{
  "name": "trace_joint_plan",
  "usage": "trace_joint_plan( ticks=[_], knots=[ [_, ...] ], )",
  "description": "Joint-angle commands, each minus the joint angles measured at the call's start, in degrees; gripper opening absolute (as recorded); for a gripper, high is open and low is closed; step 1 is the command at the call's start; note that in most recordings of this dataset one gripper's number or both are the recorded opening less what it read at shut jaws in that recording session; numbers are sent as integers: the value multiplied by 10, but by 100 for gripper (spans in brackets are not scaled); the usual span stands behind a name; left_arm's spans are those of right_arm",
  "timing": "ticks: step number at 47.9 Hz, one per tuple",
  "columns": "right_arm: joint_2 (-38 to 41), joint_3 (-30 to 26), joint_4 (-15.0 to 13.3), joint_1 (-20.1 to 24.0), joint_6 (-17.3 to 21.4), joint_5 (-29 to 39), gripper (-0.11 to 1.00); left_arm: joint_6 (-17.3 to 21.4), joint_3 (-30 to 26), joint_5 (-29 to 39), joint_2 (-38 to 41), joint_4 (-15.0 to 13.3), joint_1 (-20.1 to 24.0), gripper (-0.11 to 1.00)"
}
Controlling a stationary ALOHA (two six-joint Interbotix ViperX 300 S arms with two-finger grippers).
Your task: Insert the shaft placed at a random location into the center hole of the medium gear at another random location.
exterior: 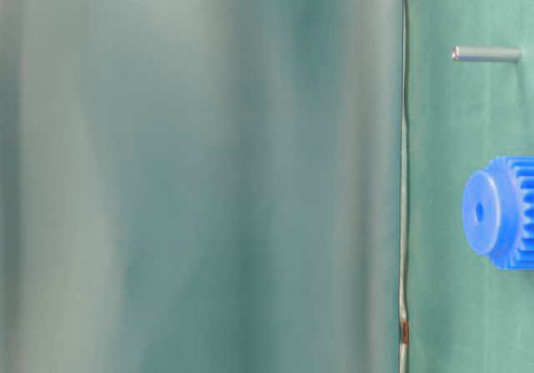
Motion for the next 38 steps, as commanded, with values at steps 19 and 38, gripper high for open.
trace_joint_plan(
  ticks=[19,38],
  knots=[
    [59,-17,13,-21,1,25,1,-1,-18,23,2,8,1,0],
    [167,-18,16,-69,-1,18,60,-1,-18,29,1,8,1,0]
  ],
)
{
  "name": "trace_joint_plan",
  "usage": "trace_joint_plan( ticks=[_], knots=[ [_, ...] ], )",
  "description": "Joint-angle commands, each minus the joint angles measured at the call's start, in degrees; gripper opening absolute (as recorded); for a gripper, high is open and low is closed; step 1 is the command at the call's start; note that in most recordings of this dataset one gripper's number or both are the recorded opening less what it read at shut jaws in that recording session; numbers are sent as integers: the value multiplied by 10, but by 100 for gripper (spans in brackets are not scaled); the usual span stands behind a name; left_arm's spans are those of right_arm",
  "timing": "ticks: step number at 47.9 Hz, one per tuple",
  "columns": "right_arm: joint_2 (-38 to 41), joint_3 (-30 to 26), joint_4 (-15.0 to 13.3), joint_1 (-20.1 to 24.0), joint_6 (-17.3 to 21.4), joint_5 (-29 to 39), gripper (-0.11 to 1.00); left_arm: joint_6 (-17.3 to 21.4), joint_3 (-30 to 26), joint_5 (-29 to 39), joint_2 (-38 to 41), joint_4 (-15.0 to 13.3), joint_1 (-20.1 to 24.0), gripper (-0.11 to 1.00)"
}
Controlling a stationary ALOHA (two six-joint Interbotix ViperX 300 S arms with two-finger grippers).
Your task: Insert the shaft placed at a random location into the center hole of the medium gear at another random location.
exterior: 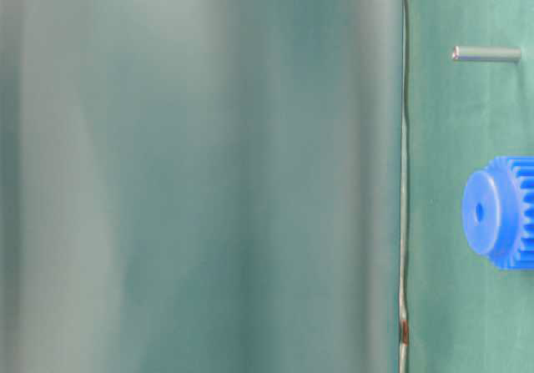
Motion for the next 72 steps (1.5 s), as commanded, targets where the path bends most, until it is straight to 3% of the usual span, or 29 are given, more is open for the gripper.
trace_joint_plan(
  ticks=[1,5,7,11,46,72],
  knots=[
    [31,-16,2,-11,-2,-9,66,-1,-15,-3,3,2,1,0],
    [62,-16,2,-18,-2,-25,88,-1,-15,-3,2,2,1,0],
    [76,-16,3,-23,-2,-33,93,-1,-15,-3,3,2,1,0],
    [109,-17,2,-34,-2,-49,88,-1,-15,-3,2,2,1,0],
    [330,-50,6,-72,-3,-131,90,-1,-15,3,2,2,1,0],
    [405,-69,7,-91,-3,-161,89,-1,-15,3,2,2,1,0]
  ],
)
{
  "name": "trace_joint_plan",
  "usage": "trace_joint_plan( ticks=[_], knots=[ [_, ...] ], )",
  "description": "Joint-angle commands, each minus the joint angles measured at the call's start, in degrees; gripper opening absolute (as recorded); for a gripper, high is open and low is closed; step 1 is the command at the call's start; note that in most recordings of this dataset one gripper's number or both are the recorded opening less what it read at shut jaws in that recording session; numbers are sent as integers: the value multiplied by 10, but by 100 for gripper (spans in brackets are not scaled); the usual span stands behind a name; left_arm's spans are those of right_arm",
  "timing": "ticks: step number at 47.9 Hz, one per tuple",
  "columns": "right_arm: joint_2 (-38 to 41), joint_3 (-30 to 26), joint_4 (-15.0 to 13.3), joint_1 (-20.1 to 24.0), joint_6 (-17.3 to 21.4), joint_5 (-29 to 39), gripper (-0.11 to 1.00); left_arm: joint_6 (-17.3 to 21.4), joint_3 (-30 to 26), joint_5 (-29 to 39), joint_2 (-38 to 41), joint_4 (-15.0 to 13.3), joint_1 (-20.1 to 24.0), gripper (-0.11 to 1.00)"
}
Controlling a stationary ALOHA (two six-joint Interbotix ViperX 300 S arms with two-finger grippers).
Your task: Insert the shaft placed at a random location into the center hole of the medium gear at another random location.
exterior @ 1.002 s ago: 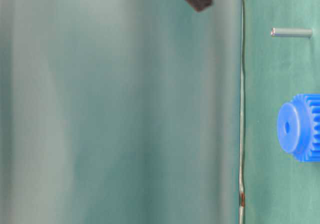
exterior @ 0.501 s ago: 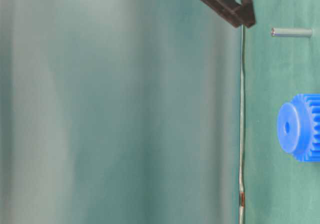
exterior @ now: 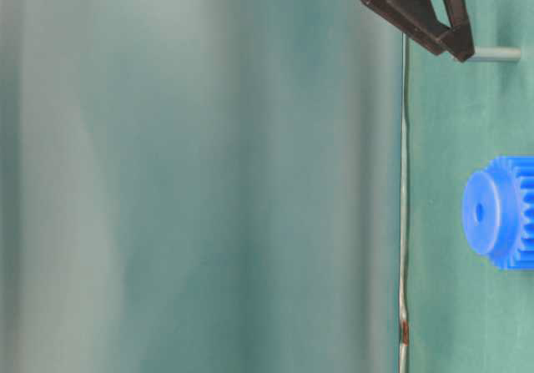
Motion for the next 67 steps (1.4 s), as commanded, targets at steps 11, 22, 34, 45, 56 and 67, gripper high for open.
trace_joint_plan(
  ticks=[11,22,34,45,56,67],
  knots=[
    [11,-17,2,-3,-3,-8,89,-1,-15,1,3,2,1,0],
    [11,-17,-2,0,-5,-6,54,-1,-15,2,2,2,1,0],
    [11,-18,-3,1,-5,5,14,-1,-15,1,2,1,1,0],
    [10,-19,-3,3,-4,5,14,-1,-15,2,2,2,1,0],
    [-56,-30,-2,3,-3,60,14,-1,-16,3,2,2,1,0],
    [-143,-46,-4,4,-5,144,14,-1,-16,3,-1,2,1,0]
  ],
)
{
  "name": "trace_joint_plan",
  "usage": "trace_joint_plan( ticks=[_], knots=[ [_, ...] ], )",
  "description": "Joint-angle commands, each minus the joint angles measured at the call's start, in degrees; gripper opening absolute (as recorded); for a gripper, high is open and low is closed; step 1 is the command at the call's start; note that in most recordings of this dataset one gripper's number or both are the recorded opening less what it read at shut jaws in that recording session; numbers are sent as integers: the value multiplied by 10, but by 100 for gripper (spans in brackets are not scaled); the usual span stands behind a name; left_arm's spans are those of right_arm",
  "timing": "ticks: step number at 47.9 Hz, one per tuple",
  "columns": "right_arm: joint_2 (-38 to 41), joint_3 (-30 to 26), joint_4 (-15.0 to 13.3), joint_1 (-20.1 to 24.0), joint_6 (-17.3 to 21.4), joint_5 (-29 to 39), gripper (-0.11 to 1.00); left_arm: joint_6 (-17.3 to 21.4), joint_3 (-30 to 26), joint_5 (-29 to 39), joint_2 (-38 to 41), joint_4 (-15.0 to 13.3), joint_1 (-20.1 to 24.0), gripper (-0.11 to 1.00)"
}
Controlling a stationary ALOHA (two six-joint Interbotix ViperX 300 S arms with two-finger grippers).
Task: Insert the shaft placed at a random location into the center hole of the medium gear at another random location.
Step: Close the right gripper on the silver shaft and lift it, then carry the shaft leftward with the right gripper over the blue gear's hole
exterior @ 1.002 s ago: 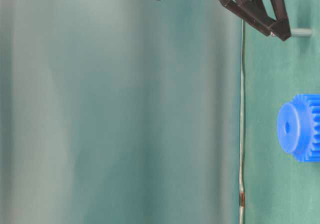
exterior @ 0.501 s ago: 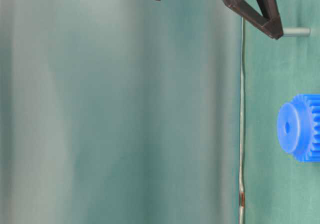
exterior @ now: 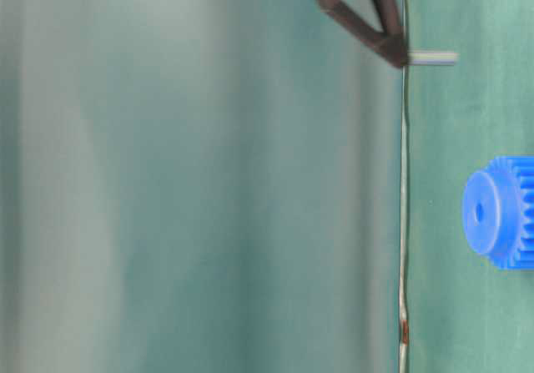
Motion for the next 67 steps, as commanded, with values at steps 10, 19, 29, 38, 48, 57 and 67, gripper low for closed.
trace_joint_plan(
  ticks=[10,19,29,38,48,57,67],
  knots=[
    [-59,-19,-1,1,-5,41,14,-1,-16,-4,2,2,2,0],
    [-52,-24,-1,2,-4,41,14,-1,-15,-4,1,2,2,0],
    [-29,-44,0,14,-2,35,14,-1,-15,-2,1,2,2,0],
    [9,-81,2,35,-1,31,14,-2,-15,-2,1,2,2,0],
    [58,-135,2,53,-1,31,14,-2,-15,-2,2,2,2,0],
    [96,-179,2,63,-1,26,14,-2,-15,-2,1,2,2,0],
    [127,-216,2,71,-1,23,14,-2,-15,-2,2,2,2,0]
  ],
)
